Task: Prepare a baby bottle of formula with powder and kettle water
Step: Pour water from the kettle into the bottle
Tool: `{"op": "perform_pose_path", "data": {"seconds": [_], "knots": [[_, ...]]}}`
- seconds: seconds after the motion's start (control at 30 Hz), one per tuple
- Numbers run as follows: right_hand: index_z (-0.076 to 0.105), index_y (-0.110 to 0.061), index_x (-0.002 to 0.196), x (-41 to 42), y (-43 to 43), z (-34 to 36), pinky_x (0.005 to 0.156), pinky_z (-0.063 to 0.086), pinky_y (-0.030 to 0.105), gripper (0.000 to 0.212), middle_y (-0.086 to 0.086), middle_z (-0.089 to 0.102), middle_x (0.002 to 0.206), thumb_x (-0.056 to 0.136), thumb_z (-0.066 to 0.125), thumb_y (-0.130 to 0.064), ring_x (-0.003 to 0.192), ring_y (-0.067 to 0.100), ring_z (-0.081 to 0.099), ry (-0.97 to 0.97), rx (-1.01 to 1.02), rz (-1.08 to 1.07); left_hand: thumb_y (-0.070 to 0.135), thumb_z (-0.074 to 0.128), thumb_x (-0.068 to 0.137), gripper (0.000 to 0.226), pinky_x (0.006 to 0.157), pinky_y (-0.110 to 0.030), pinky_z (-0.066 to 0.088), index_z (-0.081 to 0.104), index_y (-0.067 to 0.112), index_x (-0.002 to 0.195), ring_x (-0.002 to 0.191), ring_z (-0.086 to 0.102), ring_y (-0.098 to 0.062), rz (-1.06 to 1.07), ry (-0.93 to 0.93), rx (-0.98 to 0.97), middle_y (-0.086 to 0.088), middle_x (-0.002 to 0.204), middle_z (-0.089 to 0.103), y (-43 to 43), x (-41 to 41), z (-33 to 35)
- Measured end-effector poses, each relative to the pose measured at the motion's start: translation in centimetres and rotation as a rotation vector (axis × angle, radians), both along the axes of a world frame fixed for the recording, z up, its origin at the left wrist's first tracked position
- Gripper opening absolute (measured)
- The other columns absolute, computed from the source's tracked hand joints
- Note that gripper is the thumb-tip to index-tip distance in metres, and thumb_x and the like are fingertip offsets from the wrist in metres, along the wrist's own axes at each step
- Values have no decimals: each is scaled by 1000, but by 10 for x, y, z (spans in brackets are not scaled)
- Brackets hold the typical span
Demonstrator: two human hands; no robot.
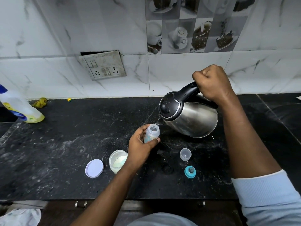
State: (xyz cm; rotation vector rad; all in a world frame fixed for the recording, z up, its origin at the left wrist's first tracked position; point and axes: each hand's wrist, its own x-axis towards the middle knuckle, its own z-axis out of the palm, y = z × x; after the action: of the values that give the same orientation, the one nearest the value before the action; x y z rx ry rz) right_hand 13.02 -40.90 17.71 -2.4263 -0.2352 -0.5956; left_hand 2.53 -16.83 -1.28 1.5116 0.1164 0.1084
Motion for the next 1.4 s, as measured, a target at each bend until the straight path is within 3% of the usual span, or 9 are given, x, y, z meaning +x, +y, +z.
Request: {"op": "perform_pose_path", "data": {"seconds": [0.77, 1.4], "knots": [[24, -14, 50, 2, -2, -3, 49, 24, 38, 44, 4, 17, 50, 81, 50, -31, 49, 22, 20, 26, 2, -18, -5, 91, 77, 59, 106, -40, 56, 70, 19, 126, 116, 74, -20, -17, 19, 28, 2, 122, 79, -2, 5, -8], [25, -14, 49, 9, 0, -4, 49, 23, 37, 45, 5, 20, 44, 81, 50, -32, 46, 20, 19, 26, -2, -17, -5, 91, 76, 58, 99, -29, 57, 71, 23, 123, 113, 74, -15, -8, 17, 16, 6, 120, 80, -1, 12, -8]]}}
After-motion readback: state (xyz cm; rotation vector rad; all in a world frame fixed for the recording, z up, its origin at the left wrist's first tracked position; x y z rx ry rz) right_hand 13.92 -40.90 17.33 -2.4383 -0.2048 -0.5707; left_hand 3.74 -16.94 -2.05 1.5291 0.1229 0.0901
